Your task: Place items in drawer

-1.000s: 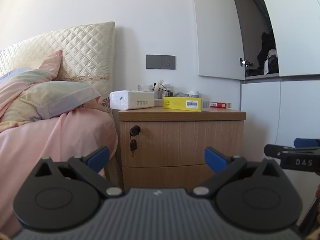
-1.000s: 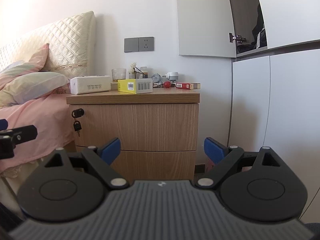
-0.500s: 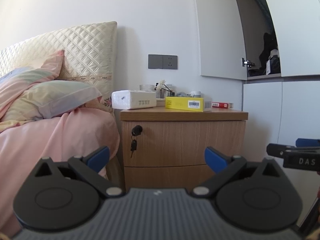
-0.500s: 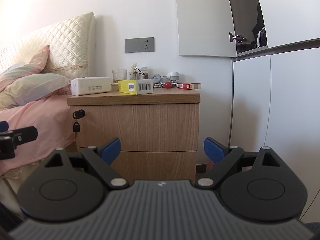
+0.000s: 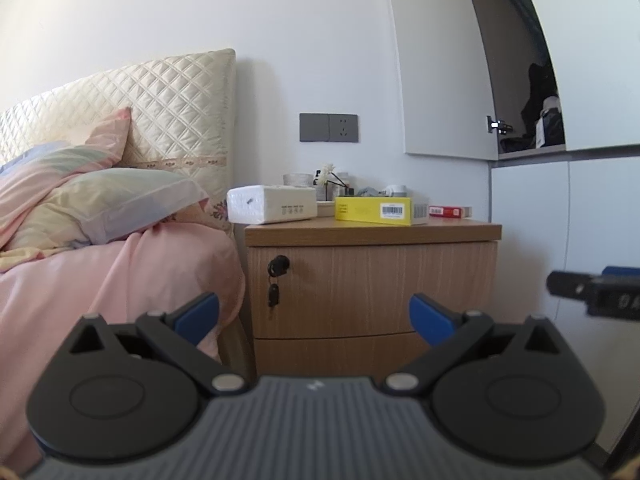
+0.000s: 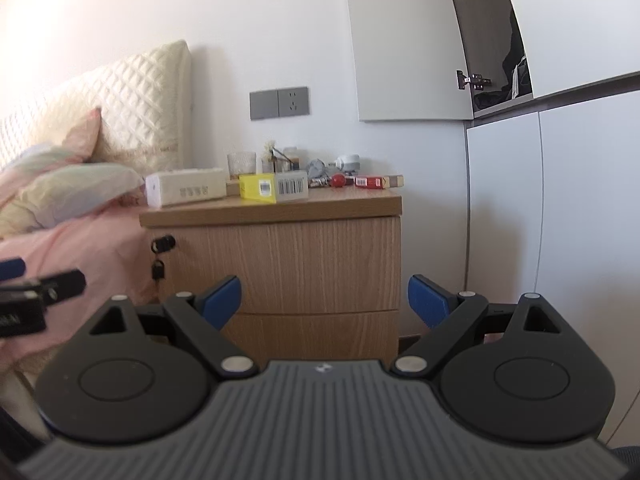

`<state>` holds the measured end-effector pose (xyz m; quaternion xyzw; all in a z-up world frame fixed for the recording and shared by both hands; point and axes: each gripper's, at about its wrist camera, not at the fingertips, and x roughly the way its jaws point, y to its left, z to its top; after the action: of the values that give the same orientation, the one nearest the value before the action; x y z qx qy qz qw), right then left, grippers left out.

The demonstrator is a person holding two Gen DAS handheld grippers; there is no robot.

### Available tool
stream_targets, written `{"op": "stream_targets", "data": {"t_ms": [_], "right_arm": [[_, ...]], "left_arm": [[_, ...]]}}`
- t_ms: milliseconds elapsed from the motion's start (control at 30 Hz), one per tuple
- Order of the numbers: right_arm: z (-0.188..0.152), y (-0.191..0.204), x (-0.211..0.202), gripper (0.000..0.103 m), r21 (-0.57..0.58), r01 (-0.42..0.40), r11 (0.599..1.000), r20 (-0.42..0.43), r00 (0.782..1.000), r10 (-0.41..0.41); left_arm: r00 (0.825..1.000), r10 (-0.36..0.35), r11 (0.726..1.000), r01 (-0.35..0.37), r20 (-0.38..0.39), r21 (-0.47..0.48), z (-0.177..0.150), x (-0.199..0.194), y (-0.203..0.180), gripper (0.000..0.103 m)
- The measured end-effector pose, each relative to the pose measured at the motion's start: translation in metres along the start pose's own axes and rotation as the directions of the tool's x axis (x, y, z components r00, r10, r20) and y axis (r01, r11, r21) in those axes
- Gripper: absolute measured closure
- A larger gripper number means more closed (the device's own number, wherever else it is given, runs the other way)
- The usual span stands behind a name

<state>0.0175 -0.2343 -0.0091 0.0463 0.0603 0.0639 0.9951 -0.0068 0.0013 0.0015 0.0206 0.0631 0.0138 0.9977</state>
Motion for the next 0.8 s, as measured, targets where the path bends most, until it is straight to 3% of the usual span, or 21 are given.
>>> {"op": "stream_targets", "data": {"t_ms": [200,433,800], "right_arm": [[0.008,-0.008,0.003,0.011,0.060,-0.065,0.996,0.023,0.998,0.064],[0.009,-0.009,0.005,0.011,0.048,-0.054,0.997,0.030,0.998,0.053],[0.044,-0.019,0.022,0.011,0.036,-0.073,0.997,0.107,0.992,0.069]], "left_arm": [[1.000,0.015,1.000,-0.015,0.006,0.008,-0.001,0.003,0.002,0.000],[0.999,0.048,0.999,-0.048,0.010,-0.003,0.000,0.007,0.004,0.000],[1.000,0.007,0.999,-0.007,-0.018,-0.040,0.016,0.047,0.000,0.000]]}}
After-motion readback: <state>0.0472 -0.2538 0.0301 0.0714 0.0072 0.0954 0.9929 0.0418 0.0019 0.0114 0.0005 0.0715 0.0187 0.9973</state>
